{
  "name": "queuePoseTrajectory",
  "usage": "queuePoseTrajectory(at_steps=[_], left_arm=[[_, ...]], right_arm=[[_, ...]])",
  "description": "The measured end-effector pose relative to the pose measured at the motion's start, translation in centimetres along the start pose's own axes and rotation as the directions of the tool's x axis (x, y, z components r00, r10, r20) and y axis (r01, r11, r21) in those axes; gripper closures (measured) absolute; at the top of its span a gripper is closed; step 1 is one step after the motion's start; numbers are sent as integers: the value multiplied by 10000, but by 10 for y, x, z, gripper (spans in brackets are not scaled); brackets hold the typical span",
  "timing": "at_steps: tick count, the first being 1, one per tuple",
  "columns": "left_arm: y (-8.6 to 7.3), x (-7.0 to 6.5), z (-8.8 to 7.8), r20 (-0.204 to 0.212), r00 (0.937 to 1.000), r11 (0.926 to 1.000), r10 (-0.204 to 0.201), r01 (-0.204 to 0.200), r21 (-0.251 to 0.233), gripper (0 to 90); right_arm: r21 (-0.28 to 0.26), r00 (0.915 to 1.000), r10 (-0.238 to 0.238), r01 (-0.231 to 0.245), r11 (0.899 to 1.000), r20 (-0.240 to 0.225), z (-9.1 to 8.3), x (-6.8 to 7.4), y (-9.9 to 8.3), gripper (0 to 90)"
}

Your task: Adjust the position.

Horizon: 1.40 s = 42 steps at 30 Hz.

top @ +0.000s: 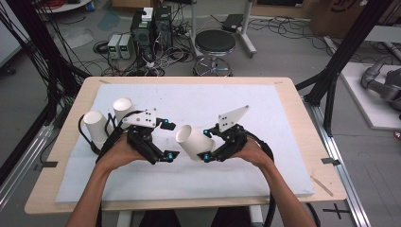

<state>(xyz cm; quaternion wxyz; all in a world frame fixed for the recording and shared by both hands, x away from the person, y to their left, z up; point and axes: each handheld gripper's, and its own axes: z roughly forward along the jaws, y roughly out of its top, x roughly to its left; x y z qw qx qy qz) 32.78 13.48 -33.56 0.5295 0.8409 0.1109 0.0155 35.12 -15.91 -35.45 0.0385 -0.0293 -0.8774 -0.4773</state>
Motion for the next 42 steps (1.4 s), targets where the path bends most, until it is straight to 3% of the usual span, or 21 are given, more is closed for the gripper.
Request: queuePoseTrajectory(at_steps=[4,13,23,26,27,32,34,36,42], left_arm=[[2,-1,-4,-124,9998,9994,125,-120,337,22],[11,-2,-8,-105,9987,9901,502,-484,1319,22],[20,-1,-3,2,9978,9664,665,-645,2486,22],[22,0,0,78,9977,9579,679,-673,2789,23],[24,1,0,155,9972,9518,731,-744,2976,23],[24,3,3,171,9982,9492,575,-600,3088,23],[23,3,4,217,9986,9460,491,-534,3197,23],[23,4,5,281,9987,9412,416,-486,3343,23],[23,6,10,480,9987,9366,-160,-18,3504,23]], right_arm=[[450,9998,-170,165,9989,121,-7,1,8,321],[1350,9985,-443,396,9901,318,-13,3,23,317],[2317,9971,-658,550,9712,393,-12,2,38,317],[2648,9963,-764,633,9622,394,-11,2,42,317],[2690,9961,-783,646,9610,403,-11,2,43,317],[2986,9960,-832,699,9518,323,-9,1,48,317],[3234,9957,-858,702,9437,345,-7,1,49,317],[3634,9949,-951,770,9285,321,-5,1,50,316],[4123,9926,-1197,1011,9054,196,2,1,57,316]])
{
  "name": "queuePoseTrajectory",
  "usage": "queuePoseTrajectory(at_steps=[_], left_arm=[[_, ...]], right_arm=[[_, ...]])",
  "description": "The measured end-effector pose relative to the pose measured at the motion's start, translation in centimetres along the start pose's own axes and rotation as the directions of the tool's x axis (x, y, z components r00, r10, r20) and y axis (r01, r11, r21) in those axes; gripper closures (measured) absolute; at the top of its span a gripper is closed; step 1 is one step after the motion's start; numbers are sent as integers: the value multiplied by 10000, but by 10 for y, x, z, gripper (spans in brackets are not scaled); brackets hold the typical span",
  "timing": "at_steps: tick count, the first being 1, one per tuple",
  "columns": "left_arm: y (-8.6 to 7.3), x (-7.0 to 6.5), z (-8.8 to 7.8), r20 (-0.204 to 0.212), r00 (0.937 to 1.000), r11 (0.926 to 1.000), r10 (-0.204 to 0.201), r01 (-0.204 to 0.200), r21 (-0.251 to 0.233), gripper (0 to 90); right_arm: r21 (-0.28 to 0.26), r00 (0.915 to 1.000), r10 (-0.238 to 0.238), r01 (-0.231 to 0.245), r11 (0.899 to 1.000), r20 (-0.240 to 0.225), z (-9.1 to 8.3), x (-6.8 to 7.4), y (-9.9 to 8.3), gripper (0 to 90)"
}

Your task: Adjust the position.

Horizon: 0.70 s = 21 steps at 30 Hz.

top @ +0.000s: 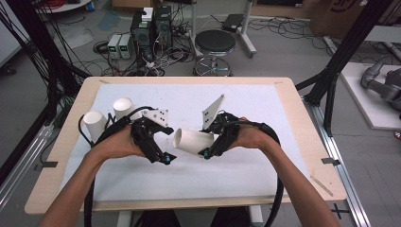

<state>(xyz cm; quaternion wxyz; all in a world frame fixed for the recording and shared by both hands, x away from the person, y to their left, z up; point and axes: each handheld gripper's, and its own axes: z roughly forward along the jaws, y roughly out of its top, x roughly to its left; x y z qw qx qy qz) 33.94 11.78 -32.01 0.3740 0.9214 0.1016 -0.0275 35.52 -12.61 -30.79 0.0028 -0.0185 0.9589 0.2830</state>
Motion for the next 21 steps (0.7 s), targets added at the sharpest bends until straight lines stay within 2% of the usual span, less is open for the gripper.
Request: queuePoseTrajectory(at_steps=[3,4,5,6,14,21], left_arm=[[1,0,1,-69,9999,9999,128,-127,70,22],[2,0,2,-98,9999,9998,133,-131,120,23],[2,0,2,-161,9997,9997,184,-182,138,23],[2,1,2,-194,9996,9996,226,-222,186,23],[5,0,9,-215,9989,9980,416,-405,487,23],[7,-1,15,-162,9988,9970,463,-451,630,23]], right_arm=[[283,9996,-292,291,9992,42,3,-1,5,315],[427,9999,-145,145,9990,14,2,0,7,314],[374,9995,-300,300,9989,-11,3,-1,8,314],[510,9998,-175,176,9985,-20,3,0,10,314],[1211,9991,-401,414,9918,-128,15,1,18,313],[1408,9985,-514,535,9886,-181,19,0,27,313]])
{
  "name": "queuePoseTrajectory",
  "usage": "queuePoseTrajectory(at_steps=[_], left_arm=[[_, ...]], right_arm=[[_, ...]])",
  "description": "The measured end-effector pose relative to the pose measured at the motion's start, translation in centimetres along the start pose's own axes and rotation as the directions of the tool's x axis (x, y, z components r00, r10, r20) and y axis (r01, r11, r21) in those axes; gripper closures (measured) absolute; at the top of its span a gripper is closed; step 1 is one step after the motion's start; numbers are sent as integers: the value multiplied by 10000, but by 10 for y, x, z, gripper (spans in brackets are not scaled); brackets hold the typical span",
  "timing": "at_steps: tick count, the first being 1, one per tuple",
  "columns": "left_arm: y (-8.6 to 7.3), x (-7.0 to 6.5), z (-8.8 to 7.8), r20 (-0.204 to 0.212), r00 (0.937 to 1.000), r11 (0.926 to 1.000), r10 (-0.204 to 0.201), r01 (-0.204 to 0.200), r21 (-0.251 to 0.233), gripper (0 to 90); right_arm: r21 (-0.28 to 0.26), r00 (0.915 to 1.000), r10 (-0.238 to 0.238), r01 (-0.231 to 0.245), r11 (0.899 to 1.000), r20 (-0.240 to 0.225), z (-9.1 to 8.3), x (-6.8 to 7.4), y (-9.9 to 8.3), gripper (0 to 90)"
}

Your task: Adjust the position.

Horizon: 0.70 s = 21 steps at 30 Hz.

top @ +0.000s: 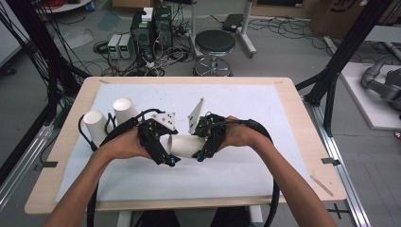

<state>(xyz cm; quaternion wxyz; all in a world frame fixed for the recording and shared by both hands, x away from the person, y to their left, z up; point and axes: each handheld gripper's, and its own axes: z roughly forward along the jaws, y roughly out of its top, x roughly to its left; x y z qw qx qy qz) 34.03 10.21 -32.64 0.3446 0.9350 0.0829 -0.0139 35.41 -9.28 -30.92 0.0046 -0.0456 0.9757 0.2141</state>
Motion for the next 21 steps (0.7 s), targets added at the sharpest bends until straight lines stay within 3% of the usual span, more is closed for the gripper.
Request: queuePoseTrajectory(at_steps=[2,5,21], left_arm=[[1,0,1,-7,10000,10000,26,-26,32,34],[2,-1,4,40,10000,10000,-3,3,9,126],[4,0,9,83,10000,10000,26,-26,-12,126]], right_arm=[[39,10000,-16,16,10000,2,0,0,1,313],[92,10000,-11,11,10000,-51,2,0,2,313],[96,10000,-26,27,9999,-96,3,-1,4,313]])
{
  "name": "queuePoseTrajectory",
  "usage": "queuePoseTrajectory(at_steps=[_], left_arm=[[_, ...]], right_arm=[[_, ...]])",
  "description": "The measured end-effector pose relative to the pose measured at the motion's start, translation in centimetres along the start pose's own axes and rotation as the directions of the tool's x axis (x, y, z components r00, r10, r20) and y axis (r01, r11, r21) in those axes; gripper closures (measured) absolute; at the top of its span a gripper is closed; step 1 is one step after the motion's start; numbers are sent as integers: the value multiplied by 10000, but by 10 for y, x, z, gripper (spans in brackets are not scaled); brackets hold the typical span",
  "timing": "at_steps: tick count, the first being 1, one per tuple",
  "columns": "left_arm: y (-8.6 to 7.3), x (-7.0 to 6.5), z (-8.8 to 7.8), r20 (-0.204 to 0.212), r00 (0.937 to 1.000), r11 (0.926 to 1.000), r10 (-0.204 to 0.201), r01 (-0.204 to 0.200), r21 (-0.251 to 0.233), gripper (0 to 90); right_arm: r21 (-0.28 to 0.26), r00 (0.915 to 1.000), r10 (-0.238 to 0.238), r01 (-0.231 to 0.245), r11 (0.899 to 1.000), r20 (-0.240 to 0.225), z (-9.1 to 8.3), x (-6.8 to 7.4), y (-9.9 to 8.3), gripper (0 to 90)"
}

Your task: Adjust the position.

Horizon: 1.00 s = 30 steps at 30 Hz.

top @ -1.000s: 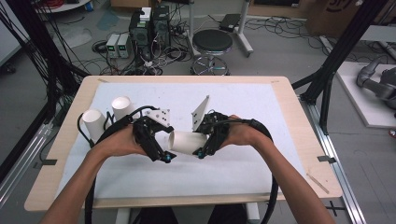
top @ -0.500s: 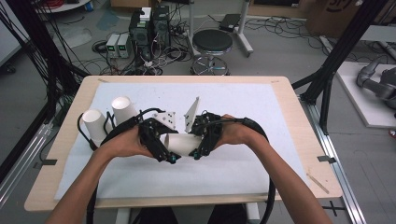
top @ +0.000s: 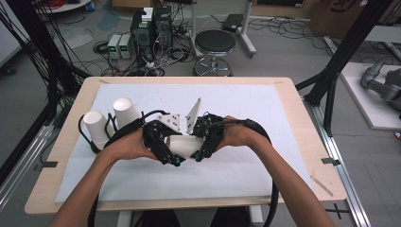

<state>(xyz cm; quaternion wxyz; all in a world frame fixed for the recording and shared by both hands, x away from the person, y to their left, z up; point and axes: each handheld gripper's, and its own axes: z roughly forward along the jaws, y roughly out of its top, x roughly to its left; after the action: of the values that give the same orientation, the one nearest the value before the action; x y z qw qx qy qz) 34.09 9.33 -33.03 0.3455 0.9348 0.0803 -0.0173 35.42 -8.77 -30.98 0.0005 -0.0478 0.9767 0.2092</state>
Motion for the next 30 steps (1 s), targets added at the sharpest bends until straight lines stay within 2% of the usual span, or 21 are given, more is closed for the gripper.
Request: queuePoseTrajectory(at_steps=[5,6,19,30], left_arm=[[0,0,1,24,10000,10000,-16,16,6,158],[0,0,2,61,9999,9999,-130,130,-42,168],[0,1,2,239,9997,9999,-73,75,-98,313],[0,2,3,240,9997,10000,-82,83,-11,339]], right_arm=[[-28,10000,-52,52,10000,20,0,0,1,313],[-31,10000,-61,62,10000,19,1,0,1,313],[-22,10000,-90,90,10000,-27,0,0,2,315],[37,9999,-99,99,9999,-44,1,0,3,327]])
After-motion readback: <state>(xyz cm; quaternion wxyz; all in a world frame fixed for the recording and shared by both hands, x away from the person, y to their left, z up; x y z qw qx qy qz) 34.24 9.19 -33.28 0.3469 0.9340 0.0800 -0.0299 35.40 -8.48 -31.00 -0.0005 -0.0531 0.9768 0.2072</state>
